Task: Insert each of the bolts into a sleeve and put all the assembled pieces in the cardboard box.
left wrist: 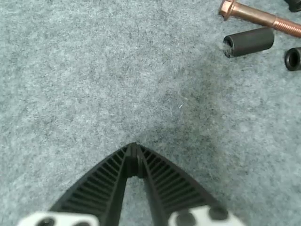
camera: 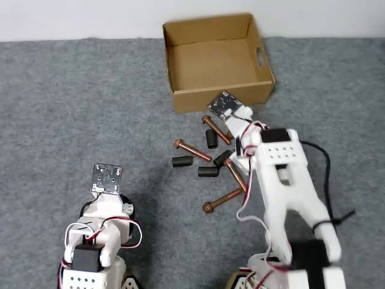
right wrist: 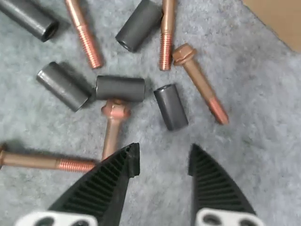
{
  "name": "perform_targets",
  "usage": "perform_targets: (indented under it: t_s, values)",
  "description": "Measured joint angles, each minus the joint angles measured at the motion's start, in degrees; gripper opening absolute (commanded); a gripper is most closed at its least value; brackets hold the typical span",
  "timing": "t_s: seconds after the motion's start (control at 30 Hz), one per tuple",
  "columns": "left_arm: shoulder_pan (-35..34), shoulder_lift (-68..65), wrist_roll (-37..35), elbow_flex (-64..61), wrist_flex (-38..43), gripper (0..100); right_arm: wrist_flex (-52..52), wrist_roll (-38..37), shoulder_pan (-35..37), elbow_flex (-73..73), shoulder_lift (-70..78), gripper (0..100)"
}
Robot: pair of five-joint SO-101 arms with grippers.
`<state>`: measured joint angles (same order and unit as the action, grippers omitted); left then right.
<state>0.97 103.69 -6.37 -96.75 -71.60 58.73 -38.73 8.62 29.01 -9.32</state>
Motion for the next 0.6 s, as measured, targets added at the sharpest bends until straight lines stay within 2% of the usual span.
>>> perform_targets:
  t_s: [0.6]
  values:
    - [0.00,0.00,0.00,0.00,0.00,1,0.00,0.00,0.00,-23.30,32.18,18.4]
